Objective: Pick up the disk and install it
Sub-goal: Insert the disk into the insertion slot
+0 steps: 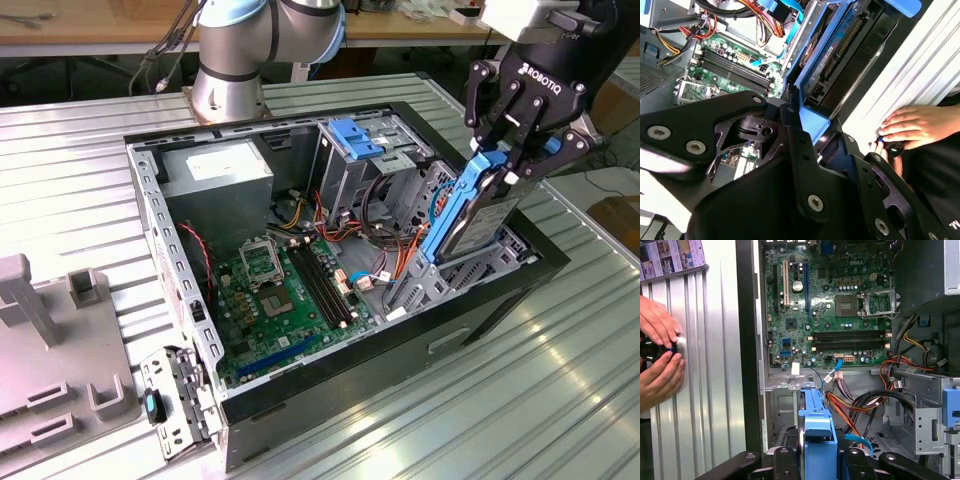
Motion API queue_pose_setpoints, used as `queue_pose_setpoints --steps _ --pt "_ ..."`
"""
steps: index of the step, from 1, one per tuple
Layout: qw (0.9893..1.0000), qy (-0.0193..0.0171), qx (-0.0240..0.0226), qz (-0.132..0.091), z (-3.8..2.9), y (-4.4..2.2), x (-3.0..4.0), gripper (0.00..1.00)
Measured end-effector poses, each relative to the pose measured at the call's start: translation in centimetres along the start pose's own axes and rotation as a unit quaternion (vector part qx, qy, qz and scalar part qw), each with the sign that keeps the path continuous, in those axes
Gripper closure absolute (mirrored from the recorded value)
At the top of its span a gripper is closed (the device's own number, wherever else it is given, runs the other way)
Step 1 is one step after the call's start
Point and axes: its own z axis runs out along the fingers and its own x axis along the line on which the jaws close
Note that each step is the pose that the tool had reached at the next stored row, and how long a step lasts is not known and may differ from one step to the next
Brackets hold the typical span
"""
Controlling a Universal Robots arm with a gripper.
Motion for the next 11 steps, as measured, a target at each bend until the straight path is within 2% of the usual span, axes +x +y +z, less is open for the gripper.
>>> queue_pose_setpoints --steps 11 --pt "1.0 0.0 0.0 0.0 0.8 -0.09 0.02 0.63"
